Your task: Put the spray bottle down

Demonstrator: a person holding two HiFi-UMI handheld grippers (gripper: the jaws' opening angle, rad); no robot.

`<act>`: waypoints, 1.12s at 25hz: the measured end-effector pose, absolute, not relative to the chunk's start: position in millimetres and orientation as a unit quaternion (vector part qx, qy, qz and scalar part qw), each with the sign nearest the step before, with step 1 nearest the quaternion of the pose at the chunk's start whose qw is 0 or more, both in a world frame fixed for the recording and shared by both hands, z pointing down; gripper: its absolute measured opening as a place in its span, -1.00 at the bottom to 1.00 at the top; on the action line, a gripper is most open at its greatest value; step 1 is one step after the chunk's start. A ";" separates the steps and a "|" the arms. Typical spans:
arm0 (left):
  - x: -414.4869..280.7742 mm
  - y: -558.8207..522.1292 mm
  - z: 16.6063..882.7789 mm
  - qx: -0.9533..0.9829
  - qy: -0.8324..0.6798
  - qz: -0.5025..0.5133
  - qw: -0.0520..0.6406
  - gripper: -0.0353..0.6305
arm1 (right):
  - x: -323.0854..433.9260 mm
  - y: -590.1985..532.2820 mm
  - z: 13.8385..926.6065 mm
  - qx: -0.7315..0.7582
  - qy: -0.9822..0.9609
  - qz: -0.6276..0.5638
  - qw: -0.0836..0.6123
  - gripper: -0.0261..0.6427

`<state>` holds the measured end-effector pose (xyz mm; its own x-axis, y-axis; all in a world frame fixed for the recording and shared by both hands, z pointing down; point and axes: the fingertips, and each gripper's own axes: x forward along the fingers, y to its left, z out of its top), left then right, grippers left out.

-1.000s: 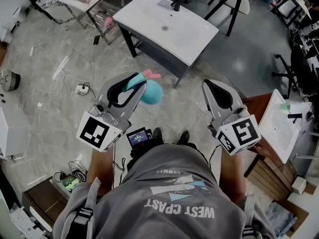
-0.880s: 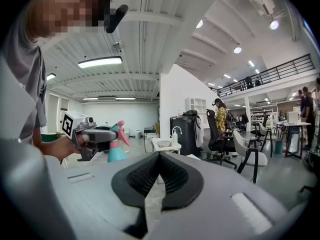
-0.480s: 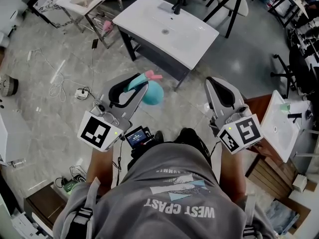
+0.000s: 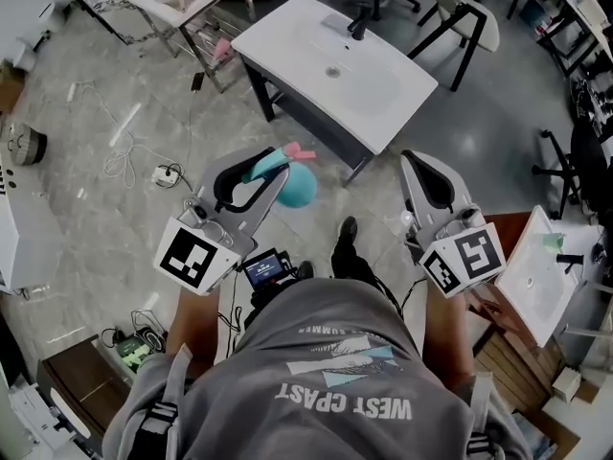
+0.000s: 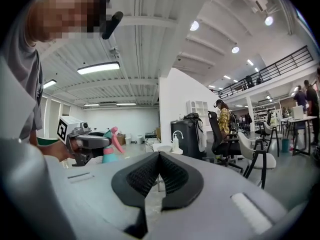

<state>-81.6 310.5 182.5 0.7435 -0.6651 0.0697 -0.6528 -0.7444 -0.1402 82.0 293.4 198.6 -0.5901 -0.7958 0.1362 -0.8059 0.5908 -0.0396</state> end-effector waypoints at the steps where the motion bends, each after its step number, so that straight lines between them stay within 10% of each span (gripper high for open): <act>1: -79.5 303.9 183.0 -0.930 0.359 -0.060 0.053 -0.61 | 83.7 283.6 200.4 0.445 -0.893 0.050 0.051 -0.92; 28: -16.8 154.2 181.6 -0.887 0.452 -0.086 0.042 -0.61 | 123.1 104.9 211.3 0.330 -0.941 0.070 0.037 -0.92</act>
